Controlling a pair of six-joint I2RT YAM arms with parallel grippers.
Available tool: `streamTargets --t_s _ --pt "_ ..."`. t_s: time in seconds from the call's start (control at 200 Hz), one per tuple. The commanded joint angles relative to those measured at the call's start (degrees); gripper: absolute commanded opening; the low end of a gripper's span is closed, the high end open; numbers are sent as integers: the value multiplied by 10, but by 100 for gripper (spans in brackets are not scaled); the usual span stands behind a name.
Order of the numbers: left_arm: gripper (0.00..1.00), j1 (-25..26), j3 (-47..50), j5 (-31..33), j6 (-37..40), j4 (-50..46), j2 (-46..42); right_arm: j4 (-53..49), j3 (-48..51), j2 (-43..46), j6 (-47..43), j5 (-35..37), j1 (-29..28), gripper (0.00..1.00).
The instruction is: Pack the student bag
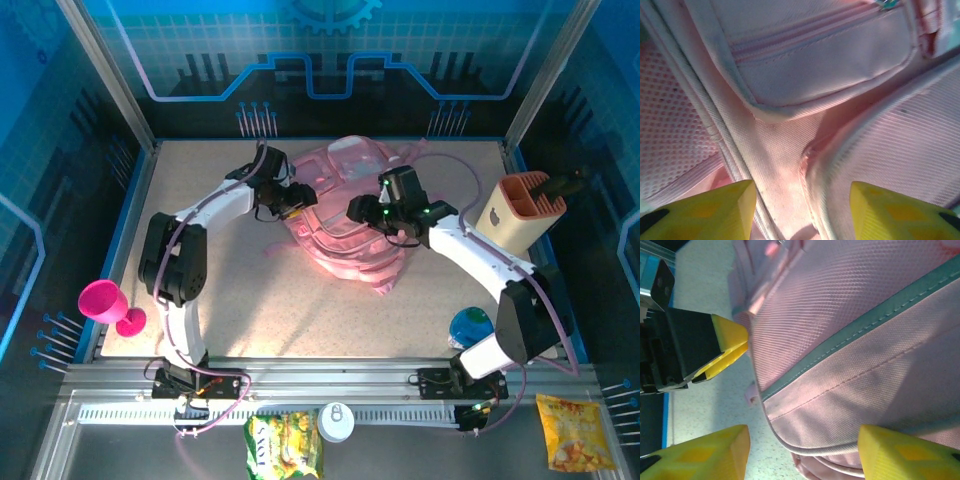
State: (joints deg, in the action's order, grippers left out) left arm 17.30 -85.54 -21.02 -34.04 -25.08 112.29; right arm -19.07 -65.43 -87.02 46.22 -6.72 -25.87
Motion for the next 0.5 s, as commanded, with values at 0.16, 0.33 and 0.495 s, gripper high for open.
streamTargets --t_s 0.16,0.33,0.495 --pt "38 -4 -43 -91 -23 18 41 -42 -22 -37 -8 17 7 60" --pt "30 -4 -48 -120 -18 17 52 -39 -21 -58 -5 3 17 59" --pt "17 -5 -48 -127 -17 14 53 -30 -27 -80 -11 -16 28 58"
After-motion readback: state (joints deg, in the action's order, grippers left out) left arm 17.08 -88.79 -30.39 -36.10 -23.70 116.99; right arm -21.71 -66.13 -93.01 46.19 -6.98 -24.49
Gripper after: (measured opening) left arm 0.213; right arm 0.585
